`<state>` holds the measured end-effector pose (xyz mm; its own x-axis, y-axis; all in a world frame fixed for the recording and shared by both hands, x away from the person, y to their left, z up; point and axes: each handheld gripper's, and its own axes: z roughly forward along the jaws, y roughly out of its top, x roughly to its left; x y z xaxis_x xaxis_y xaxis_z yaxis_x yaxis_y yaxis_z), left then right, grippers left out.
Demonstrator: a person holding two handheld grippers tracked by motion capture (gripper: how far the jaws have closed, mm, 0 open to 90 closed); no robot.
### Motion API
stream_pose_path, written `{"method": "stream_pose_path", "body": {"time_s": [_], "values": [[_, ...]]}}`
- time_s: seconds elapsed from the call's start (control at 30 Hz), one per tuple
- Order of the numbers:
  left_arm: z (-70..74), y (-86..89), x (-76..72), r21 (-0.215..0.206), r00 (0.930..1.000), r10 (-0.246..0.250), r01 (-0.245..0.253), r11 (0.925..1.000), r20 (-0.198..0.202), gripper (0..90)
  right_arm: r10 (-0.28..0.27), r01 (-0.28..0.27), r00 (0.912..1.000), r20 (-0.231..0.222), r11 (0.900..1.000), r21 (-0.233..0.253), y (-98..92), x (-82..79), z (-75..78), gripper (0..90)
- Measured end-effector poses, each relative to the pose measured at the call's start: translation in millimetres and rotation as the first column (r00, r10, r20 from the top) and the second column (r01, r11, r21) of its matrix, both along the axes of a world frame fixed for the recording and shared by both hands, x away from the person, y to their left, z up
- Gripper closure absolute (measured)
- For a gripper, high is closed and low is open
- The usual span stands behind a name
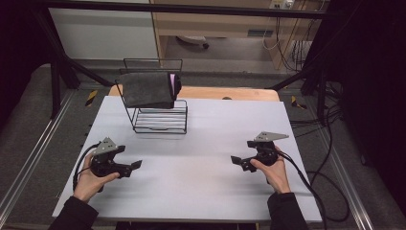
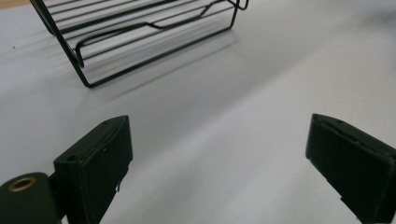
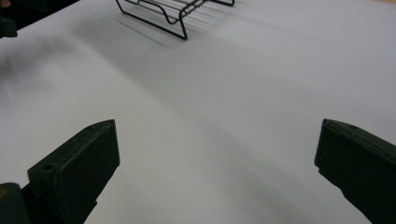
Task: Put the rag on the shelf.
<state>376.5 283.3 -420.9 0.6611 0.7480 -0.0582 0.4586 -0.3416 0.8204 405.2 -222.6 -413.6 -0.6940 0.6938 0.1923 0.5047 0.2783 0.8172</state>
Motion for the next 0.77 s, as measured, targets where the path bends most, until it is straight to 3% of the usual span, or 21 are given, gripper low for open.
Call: {"method": "stream_pose_path", "body": {"time_s": [0.4,0.77], "values": [[-19.7,10.6,-12.4,0.044,1.0000,0.000,0.001,0.9990,-0.008,7.2,-0.014,0.014,0.9995,-0.028,1.000,-0.006,-42.6,-23.5,-34.9,1.1],[-28.8,13.5,-15.0,0.060,0.9997,-0.006,0.008,0.9982,-0.025,7.1,-0.041,0.041,0.9985,-0.037,0.999,0.001,-59.4,-36.0,-43.5,1.2]]}}
